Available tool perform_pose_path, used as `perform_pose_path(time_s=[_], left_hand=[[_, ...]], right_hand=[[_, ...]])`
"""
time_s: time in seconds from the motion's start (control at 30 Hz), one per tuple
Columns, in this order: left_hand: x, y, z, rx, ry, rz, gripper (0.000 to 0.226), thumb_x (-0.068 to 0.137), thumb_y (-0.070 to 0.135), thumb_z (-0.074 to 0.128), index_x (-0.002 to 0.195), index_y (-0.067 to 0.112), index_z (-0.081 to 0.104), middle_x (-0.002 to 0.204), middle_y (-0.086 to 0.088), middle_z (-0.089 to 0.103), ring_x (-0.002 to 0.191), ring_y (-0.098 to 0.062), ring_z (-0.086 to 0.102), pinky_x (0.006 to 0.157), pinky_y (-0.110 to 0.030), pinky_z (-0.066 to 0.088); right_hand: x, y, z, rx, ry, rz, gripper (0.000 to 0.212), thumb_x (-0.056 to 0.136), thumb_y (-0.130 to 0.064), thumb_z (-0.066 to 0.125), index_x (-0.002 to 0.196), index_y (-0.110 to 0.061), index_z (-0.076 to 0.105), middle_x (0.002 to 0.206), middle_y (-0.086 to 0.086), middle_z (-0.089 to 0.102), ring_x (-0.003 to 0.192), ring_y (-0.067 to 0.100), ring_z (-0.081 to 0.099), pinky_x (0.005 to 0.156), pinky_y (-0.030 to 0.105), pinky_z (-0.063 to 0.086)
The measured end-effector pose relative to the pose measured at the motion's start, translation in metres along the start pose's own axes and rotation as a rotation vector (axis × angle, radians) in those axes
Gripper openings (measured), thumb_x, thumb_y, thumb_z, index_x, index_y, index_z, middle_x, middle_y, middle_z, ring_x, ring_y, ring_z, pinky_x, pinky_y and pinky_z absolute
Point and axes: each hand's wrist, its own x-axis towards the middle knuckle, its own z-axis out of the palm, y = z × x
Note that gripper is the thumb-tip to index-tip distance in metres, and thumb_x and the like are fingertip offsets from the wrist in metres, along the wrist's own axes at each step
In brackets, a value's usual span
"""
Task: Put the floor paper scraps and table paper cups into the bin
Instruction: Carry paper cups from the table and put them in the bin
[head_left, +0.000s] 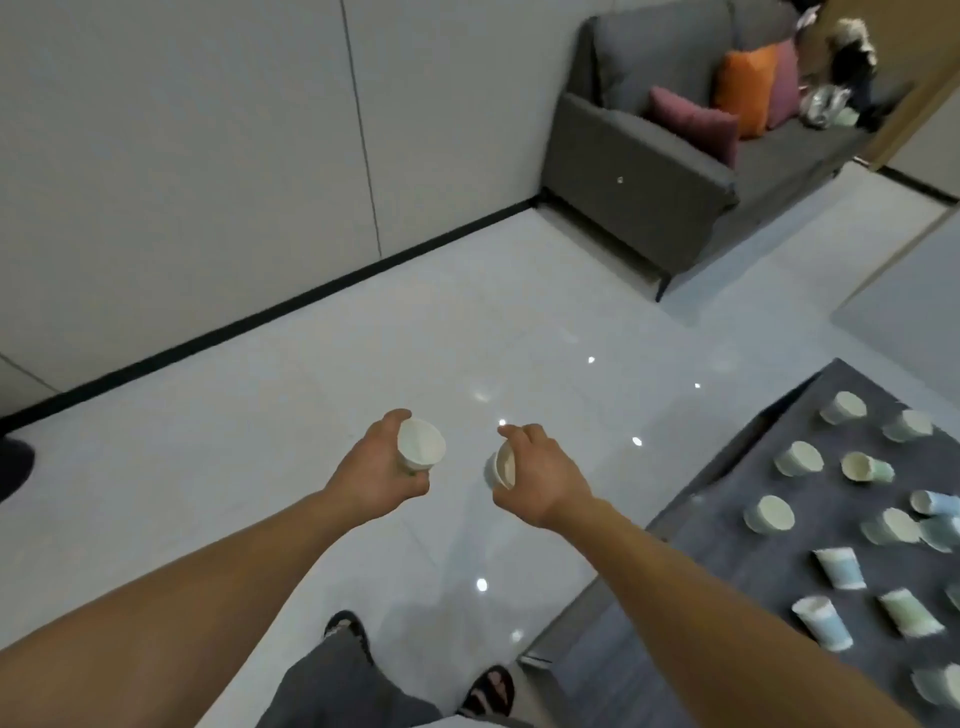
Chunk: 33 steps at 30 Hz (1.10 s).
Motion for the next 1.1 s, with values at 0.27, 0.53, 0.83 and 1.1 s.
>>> perform_pose_path(time_s=[0.27, 0.53, 0.83, 1.1], left_hand=[[-0.084, -0.13, -0.103, -0.119, 0.275, -0.188, 0.082, 0.069, 0.038, 0.075, 0.138, 0.033, 0.03, 0.13, 0.005, 0.047, 0.107, -0.019, 0.052, 0.084, -0.032, 0.05], [-0.181, -0.282, -0.227, -0.126, 0.468, -0.321, 0.083, 0.07, 0.036, 0.076, 0.139, 0.029, 0.03, 0.133, 0.002, 0.045, 0.108, -0.016, 0.048, 0.087, -0.028, 0.046], [-0.22, -0.397, -0.326, -0.177, 0.654, -0.485, 0.09, 0.069, 0.033, 0.078, 0.142, 0.03, 0.025, 0.137, 0.0, 0.042, 0.118, -0.022, 0.047, 0.094, -0.032, 0.046], [-0.202, -0.497, -0.433, -0.178, 0.735, -0.597, 0.098, 0.067, 0.034, 0.076, 0.145, 0.038, 0.016, 0.135, 0.005, 0.037, 0.112, -0.017, 0.046, 0.085, -0.024, 0.04]], right_hand=[[0.027, -0.166, 0.058, -0.156, -0.1, -0.267, 0.08, 0.08, -0.033, 0.067, 0.149, -0.024, 0.029, 0.141, 0.002, 0.038, 0.122, 0.025, 0.046, 0.093, 0.032, 0.044], [0.037, -0.372, 0.155, -0.235, -0.189, -0.487, 0.082, 0.082, -0.036, 0.067, 0.151, -0.025, 0.025, 0.143, 0.001, 0.036, 0.124, 0.023, 0.045, 0.096, 0.032, 0.046], [0.064, -0.55, 0.226, -0.31, -0.26, -0.727, 0.082, 0.082, -0.038, 0.068, 0.15, -0.026, 0.025, 0.141, 0.001, 0.037, 0.121, 0.022, 0.047, 0.094, 0.031, 0.047], [0.144, -0.703, 0.297, -0.295, -0.363, -0.812, 0.086, 0.08, -0.038, 0.073, 0.15, -0.029, 0.024, 0.145, -0.002, 0.036, 0.126, 0.022, 0.044, 0.1, 0.033, 0.046]])
